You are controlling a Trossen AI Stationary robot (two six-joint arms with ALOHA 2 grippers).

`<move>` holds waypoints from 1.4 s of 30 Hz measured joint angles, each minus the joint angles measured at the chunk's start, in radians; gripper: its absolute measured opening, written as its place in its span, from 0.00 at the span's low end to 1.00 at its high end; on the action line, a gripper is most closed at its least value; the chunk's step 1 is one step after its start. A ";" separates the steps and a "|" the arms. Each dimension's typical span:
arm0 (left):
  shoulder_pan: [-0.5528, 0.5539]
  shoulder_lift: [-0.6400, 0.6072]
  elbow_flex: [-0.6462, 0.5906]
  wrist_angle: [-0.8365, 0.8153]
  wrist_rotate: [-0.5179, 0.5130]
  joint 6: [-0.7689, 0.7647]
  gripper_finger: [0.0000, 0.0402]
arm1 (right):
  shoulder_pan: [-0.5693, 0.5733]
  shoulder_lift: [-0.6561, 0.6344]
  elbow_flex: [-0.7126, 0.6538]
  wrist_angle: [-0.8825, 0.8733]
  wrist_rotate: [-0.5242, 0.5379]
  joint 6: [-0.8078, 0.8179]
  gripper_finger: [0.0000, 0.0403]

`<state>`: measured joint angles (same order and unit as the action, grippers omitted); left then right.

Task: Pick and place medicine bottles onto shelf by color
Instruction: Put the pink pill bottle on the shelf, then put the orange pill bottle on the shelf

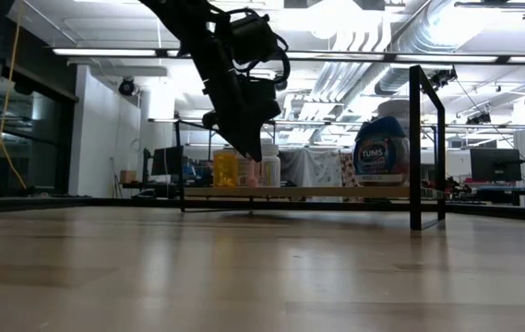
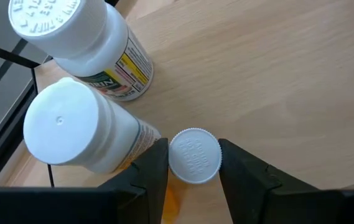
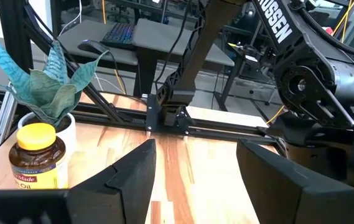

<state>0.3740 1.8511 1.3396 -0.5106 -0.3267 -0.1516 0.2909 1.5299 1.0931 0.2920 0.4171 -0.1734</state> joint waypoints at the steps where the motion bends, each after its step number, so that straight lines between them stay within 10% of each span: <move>1: 0.000 0.000 0.000 0.000 -0.003 0.003 0.30 | 0.000 0.000 0.000 0.000 0.000 0.000 0.53; 25: -0.042 -0.254 -0.016 -0.137 0.080 -0.001 0.55 | 0.000 0.000 0.000 0.000 0.000 0.019 0.53; 42: -0.419 -0.987 -0.921 0.927 0.062 0.093 0.55 | -0.003 0.000 -0.001 -0.018 0.000 0.014 0.53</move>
<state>-0.0452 0.8643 0.4189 0.4159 -0.2645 -0.0587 0.2878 1.5299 1.0924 0.2737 0.4168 -0.1592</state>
